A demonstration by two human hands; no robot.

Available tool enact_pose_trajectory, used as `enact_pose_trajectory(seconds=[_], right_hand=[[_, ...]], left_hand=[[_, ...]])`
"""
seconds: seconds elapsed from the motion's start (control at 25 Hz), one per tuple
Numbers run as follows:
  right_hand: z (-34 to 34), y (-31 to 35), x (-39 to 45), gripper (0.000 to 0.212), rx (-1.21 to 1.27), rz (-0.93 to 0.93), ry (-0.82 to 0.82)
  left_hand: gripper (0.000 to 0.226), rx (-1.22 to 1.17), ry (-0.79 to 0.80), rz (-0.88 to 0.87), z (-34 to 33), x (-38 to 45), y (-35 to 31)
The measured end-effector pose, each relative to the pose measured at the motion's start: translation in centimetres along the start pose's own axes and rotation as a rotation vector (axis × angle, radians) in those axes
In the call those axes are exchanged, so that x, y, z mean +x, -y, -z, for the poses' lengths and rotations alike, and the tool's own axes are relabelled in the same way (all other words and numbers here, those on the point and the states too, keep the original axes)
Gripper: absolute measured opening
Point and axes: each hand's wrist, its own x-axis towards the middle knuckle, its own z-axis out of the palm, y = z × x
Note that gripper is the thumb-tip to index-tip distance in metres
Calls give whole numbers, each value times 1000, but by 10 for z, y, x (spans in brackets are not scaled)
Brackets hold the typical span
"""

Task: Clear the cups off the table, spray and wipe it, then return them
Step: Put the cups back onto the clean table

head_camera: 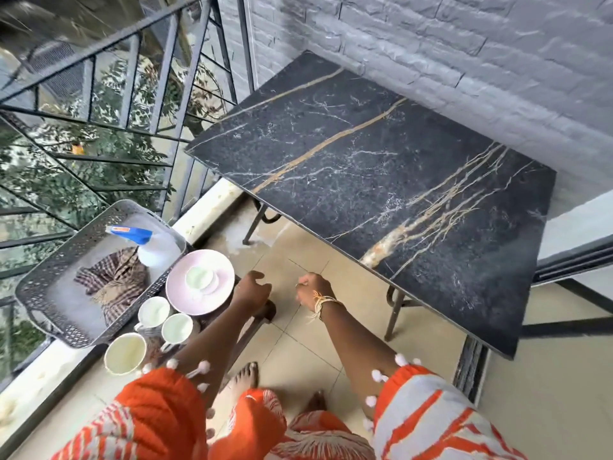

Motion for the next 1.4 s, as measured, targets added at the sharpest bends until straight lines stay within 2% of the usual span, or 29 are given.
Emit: enact_pose_trajectory(seconds=[0.12, 0.24, 0.4, 0.52, 0.64, 0.72, 0.8, 0.88, 0.96, 1.0, 1.08, 1.16, 1.28, 1.4], right_hand=[[-38, 16, 4, 34, 27, -34, 90], [-80, 39, 5, 36, -19, -45, 129], [-130, 75, 12, 43, -157, 119, 77], [-163, 100, 28, 62, -339, 275, 46], [-185, 119, 49, 88, -437, 345, 62], [-193, 127, 66, 97, -509, 374, 79], [-197, 130, 81, 97, -597, 397, 105], [-201, 130, 91, 94, -668, 401, 146], [-204, 131, 94, 89, -665, 403, 163], [-206, 132, 94, 86, -639, 403, 164], [-208, 132, 90, 81, -584, 394, 156], [-204, 129, 83, 80, -548, 385, 139], [-201, 120, 77, 80, -476, 388, 103], [-193, 113, 74, 79, -414, 408, 80]], left_hand=[[33, -3, -108, 40, 27, 10, 34], [37, 7, -200, 117, 64, 24, 78], [38, 36, -287, 159, 107, 44, 124], [39, 75, -352, 163, 136, 55, 149], [47, 225, -306, 183, 156, 63, 178], [55, 296, -241, 164, 164, 69, 195], [62, 351, -209, 91, 167, 75, 208], [64, 420, -244, -32, 168, 79, 214], [64, 452, -244, -166, 167, 82, 213], [65, 483, -194, -202, 165, 82, 212], [67, 610, -75, -222, 159, 79, 211], [65, 714, -32, -201, 153, 74, 210], [62, 785, -55, -175, 147, 71, 208], [56, 854, -148, -178, 145, 73, 204]])
